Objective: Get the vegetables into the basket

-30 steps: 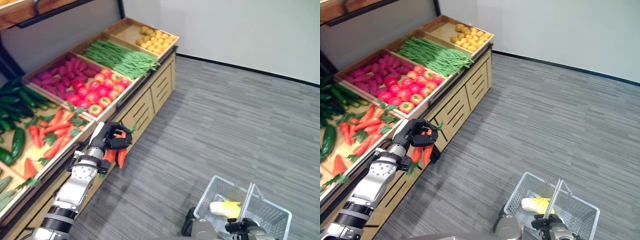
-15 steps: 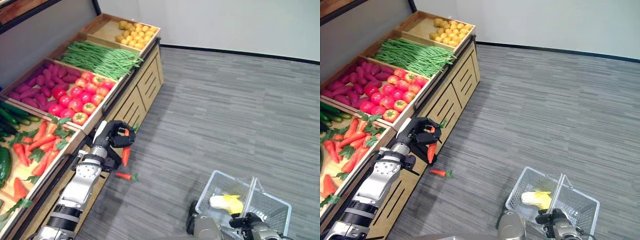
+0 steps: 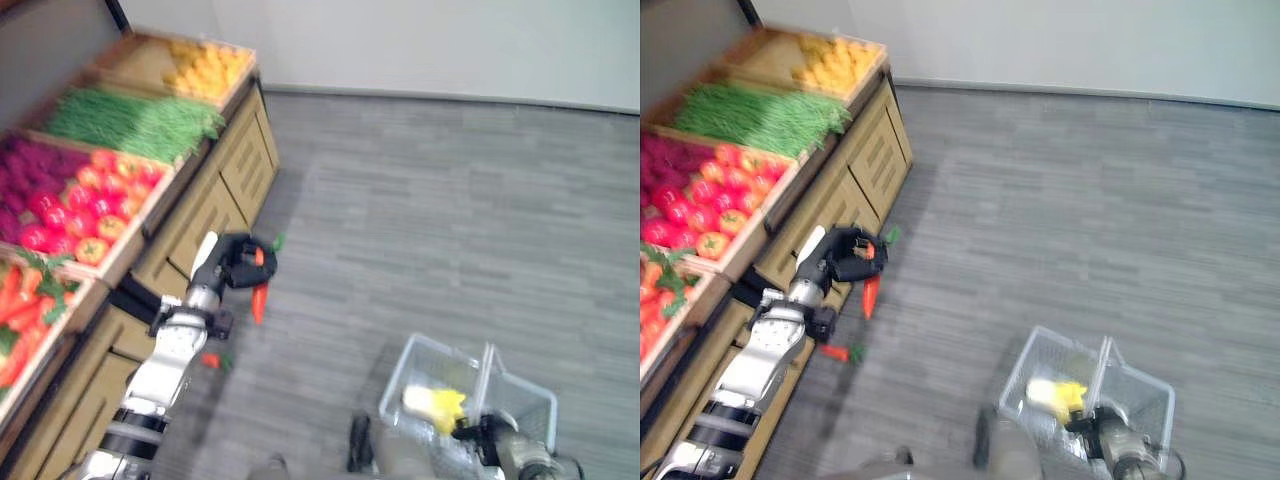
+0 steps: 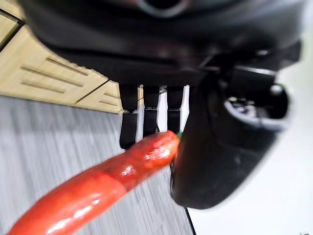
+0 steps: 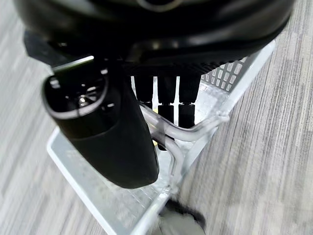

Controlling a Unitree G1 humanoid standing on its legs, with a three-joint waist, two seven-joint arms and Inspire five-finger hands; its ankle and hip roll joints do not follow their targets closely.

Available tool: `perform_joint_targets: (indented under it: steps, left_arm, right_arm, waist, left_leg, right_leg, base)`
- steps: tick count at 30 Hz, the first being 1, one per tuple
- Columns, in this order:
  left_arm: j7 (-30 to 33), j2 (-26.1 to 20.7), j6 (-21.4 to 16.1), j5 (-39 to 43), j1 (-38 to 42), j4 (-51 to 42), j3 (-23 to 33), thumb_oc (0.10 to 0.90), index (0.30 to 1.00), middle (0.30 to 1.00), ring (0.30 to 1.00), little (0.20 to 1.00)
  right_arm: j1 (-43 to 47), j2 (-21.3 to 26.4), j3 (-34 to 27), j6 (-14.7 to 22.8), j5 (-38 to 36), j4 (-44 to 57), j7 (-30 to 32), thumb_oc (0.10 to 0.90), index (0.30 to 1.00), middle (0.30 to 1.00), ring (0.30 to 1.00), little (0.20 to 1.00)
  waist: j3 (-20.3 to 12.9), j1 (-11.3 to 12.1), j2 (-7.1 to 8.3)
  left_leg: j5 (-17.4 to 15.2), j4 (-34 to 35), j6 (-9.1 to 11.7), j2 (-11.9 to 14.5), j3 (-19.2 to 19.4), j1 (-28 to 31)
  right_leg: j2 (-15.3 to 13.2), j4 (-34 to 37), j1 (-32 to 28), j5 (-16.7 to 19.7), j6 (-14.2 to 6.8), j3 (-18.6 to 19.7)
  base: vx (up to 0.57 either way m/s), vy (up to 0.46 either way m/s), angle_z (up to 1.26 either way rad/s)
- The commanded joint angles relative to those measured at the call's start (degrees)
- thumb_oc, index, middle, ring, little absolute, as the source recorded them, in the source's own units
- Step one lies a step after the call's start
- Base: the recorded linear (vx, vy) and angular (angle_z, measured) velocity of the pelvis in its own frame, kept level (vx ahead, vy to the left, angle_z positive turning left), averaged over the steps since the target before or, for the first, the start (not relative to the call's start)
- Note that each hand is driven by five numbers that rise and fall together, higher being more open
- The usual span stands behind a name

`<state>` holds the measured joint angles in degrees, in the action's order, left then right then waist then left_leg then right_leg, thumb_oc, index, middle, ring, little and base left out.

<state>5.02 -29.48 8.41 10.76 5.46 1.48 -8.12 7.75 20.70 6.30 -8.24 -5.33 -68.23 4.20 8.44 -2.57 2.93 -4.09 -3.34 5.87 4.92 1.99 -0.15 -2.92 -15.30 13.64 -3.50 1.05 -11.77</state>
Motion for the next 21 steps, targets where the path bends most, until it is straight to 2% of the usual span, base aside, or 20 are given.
perform_joint_targets:
  steps: [1, 2, 5, 6, 9, 14, 21]
  left_arm:
    - [3.3, -1.4, -6.0, 0.6, 1.9, -5.0, 6.0, 0.400, 0.300, 0.300, 0.300, 0.300]
    - [3.4, -1.5, -6.0, 0.5, 1.6, -5.0, 6.3, 0.400, 0.300, 0.300, 0.300, 0.300]
    - [3.1, -1.7, -5.8, 0.5, 0.3, -5.2, 6.8, 0.400, 0.300, 0.300, 0.300, 0.300]
    - [2.6, -1.8, -5.7, 0.4, -0.8, -5.4, 7.0, 0.400, 0.300, 0.300, 0.300, 0.300]
    - [1.7, -3.0, -5.4, 0.1, -1.6, -4.9, 6.6, 0.400, 0.300, 0.300, 0.300, 0.300]
    - [1.1, -4.3, -5.0, 0.2, -1.7, -4.5, 5.4, 0.400, 0.300, 0.300, 0.300, 0.300]
    - [-0.3, -5.6, -4.0, -0.4, -0.2, -2.6, 1.6, 0.400, 0.300, 0.300, 0.300, 0.300]
  right_arm:
    - [0.1, 4.7, 3.4, 1.6, 1.1, 0.8, 0.6, 0.400, 0.300, 0.300, 0.300, 0.300]
    - [0.4, 4.8, 3.5, 1.6, 1.2, 0.8, 0.6, 0.400, 0.300, 0.300, 0.300, 0.300]
    - [0.8, 4.7, 3.7, 1.7, 1.2, 0.8, 0.6, 0.400, 0.300, 0.300, 0.300, 0.300]
    - [0.7, 4.6, 3.6, 1.7, 0.6, 1.4, 0.4, 0.400, 0.300, 0.300, 0.300, 0.300]
    - [1.2, 5.0, 3.0, 1.6, 0.2, 2.8, 0.4, 0.400, 0.300, 0.300, 0.300, 0.300]
    - [2.5, 5.8, 3.1, 1.3, -0.4, 6.5, 0.6, 0.400, 0.300, 0.300, 0.300, 0.300]
    - [6.5, 7.5, 4.6, 0.7, -1.2, 14.1, 0.8, 0.400, 0.300, 0.300, 0.300, 0.300]
  waist:
    - [-0.6, 2.0, -2.70]
    - [-0.4, 2.2, -2.86]
    - [-0.7, 2.0, -3.21]
    - [-1.1, 2.2, -3.23]
    - [-2.2, 2.2, -2.85]
    - [-3.0, 2.3, -2.61]
    - [-4.3, 2.3, -2.85]
  left_leg:
    - [12.6, 2.6, 1.3, -0.3, -9.0, -9.9]
    - [12.2, 2.5, 1.3, -0.8, -10.1, -9.7]
    - [10.8, 2.8, 0.8, -0.5, -8.9, -7.7]
    - [9.3, 2.9, 0.0, -0.8, -8.5, -5.9]
    - [7.7, 3.4, -1.3, -1.6, -6.5, -2.8]
    - [8.3, 6.6, -1.9, -2.0, -4.8, -0.1]
    - [7.3, 7.9, -2.6, -2.8, -3.6, 1.7]
  right_leg:
    - [-2.2, 18.0, -13.5, 6.4, -7.1, 3.9]
    - [-2.0, 17.9, -13.6, 6.2, -7.2, 5.2]
    - [-1.5, 17.8, -13.4, 6.2, -7.3, 7.3]
    - [-1.4, 18.4, -14.3, 6.2, -7.2, 9.0]
    - [-2.2, 18.3, -16.5, 5.6, -7.6, 10.3]
    - [-2.7, 18.0, -16.5, 5.9, -8.4, 11.5]
    - [-3.8, 19.3, -17.2, 6.4, -9.4, 12.0]
  base:
    - [0.14, 0.091, -0.88]
    - [0.09, 0.084, -0.86]
    - [0.07, 0.077, -0.84]
    - [0.19, 0.183, -1.22]
    - [0.20, 0.151, -1.03]
    - [0.09, 0.089, -0.37]
    - [0.05, 0.052, -0.07]
